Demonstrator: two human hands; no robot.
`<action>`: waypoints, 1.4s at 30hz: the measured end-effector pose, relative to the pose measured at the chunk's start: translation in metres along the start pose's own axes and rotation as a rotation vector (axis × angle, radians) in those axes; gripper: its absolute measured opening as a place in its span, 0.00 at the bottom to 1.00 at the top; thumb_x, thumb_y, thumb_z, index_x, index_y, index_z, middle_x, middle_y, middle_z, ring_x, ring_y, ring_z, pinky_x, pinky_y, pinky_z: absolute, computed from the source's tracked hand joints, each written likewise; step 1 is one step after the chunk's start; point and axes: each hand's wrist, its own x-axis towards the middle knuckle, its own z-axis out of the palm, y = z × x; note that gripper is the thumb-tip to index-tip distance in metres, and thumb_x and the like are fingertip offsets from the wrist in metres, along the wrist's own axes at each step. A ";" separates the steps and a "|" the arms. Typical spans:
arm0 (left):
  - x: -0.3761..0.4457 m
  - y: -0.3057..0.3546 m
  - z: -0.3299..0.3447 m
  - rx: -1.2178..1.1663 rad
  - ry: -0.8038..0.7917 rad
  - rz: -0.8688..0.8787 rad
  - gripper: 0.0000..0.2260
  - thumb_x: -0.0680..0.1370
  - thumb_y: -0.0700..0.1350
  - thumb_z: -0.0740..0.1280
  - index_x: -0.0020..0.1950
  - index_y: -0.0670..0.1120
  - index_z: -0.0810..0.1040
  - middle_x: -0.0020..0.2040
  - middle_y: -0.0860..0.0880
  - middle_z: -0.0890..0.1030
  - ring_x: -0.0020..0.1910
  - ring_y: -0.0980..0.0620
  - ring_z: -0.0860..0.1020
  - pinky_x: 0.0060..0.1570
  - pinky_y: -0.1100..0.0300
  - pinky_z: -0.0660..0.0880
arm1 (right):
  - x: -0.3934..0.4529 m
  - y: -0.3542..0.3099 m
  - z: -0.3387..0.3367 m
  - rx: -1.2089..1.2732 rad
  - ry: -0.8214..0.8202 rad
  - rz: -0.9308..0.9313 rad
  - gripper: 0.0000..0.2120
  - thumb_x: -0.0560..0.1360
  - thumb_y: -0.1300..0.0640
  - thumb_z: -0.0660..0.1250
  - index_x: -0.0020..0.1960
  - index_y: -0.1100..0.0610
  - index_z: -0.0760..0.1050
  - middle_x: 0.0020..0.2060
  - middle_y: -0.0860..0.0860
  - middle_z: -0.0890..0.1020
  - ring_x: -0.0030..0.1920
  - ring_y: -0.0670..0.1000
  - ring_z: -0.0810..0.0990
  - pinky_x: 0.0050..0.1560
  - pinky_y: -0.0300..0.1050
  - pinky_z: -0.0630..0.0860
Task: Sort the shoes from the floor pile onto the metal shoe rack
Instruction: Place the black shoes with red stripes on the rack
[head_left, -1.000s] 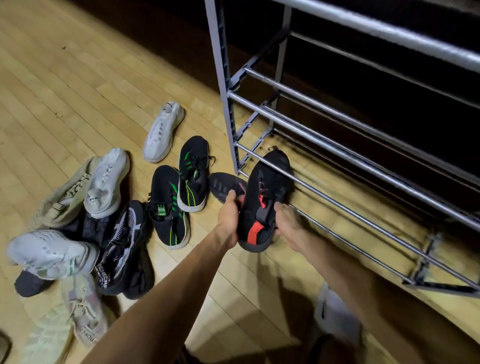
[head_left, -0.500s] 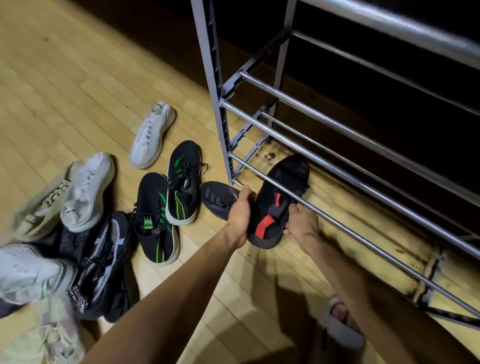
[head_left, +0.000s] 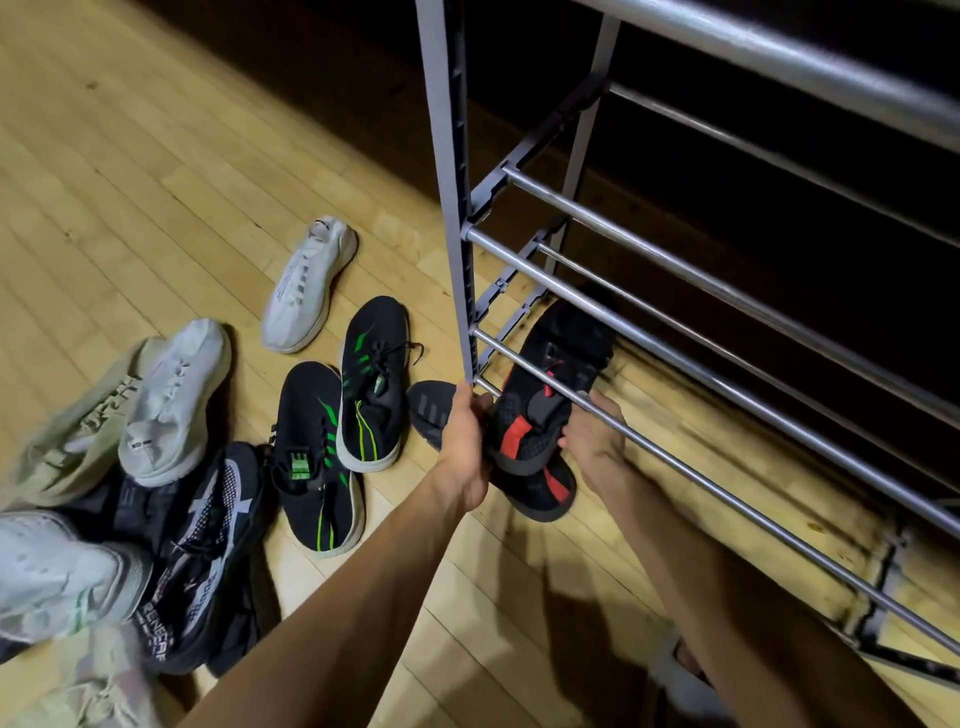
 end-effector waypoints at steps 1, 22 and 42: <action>0.000 0.002 0.001 -0.014 -0.011 -0.003 0.24 0.82 0.62 0.48 0.47 0.48 0.77 0.41 0.54 0.80 0.41 0.57 0.78 0.46 0.57 0.71 | 0.001 -0.001 0.002 -0.016 0.005 0.008 0.17 0.83 0.61 0.57 0.35 0.54 0.64 0.28 0.49 0.67 0.30 0.48 0.65 0.28 0.33 0.69; 0.021 0.019 0.002 -0.090 -0.004 0.044 0.28 0.81 0.65 0.47 0.70 0.49 0.70 0.47 0.56 0.77 0.43 0.59 0.76 0.45 0.60 0.68 | 0.035 -0.006 0.023 0.068 0.018 0.000 0.24 0.83 0.56 0.58 0.78 0.58 0.59 0.52 0.55 0.73 0.33 0.44 0.72 0.26 0.33 0.74; 0.031 0.025 0.009 -0.139 0.016 0.052 0.28 0.80 0.67 0.48 0.65 0.51 0.75 0.52 0.52 0.80 0.47 0.54 0.78 0.52 0.55 0.70 | 0.035 -0.006 0.019 0.096 -0.003 0.099 0.21 0.82 0.65 0.57 0.75 0.62 0.63 0.49 0.59 0.79 0.48 0.56 0.81 0.50 0.48 0.80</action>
